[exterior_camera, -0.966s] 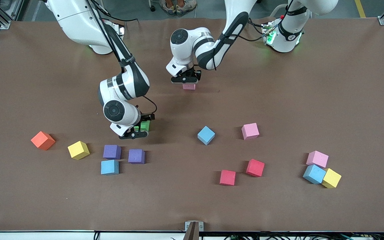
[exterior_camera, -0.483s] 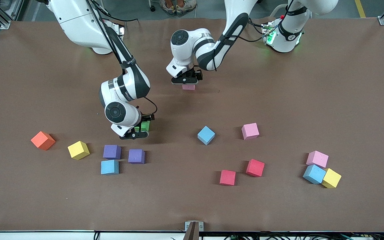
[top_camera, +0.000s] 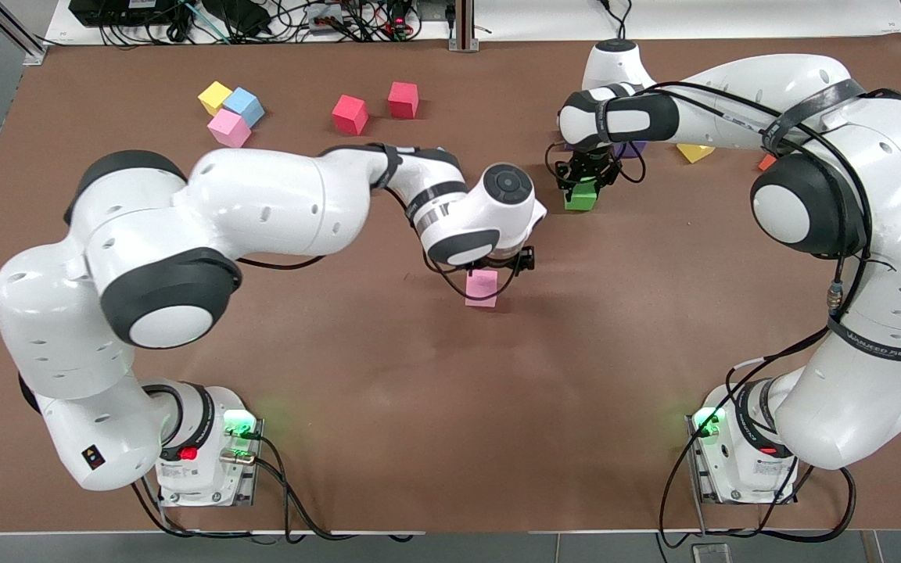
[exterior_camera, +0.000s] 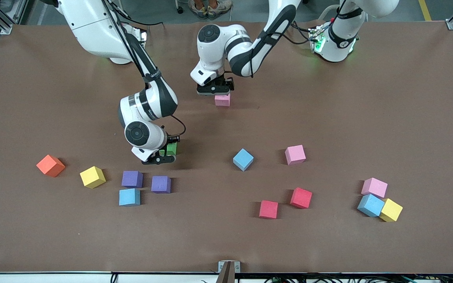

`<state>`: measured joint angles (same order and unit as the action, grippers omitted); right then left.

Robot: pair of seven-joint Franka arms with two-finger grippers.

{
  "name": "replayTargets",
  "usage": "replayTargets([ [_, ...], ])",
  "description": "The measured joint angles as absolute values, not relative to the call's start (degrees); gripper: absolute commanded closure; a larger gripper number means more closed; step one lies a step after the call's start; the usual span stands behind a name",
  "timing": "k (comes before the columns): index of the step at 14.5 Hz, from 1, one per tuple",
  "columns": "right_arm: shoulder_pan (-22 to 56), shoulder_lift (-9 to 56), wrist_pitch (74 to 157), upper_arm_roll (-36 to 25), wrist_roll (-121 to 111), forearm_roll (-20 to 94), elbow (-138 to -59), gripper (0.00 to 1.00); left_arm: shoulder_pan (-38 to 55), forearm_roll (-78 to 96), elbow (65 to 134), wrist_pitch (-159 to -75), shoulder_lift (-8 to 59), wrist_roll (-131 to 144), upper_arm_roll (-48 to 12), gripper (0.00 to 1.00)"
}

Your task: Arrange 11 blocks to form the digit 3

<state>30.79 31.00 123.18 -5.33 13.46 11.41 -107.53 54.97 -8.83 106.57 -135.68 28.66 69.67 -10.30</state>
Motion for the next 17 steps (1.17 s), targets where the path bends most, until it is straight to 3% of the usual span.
replayTargets([
  [5, 30.7, 31.0, 122.9, -5.5, 13.9, 12.2, -107.4, 0.77, 49.9, -8.8, 106.6, -131.1, 24.5, 69.2, -10.2, 0.00],
  [9, 30.8, 30.4, 122.7, -5.4, 26.5, 13.3, -106.2, 0.96, 38.0, -8.4, 106.7, -126.0, 22.5, 61.8, -10.4, 0.00],
  [15, 31.6, 23.9, 115.1, -6.3, 38.3, 13.3, -104.2, 0.94, 17.9, -6.5, 108.8, -122.5, 21.2, 42.9, -10.7, 0.00],
  [17, 29.6, 21.9, 112.7, -6.6, 38.8, 13.4, -104.2, 1.00, 14.7, -6.5, 109.5, -123.6, 21.9, 40.3, -10.8, 0.00],
])
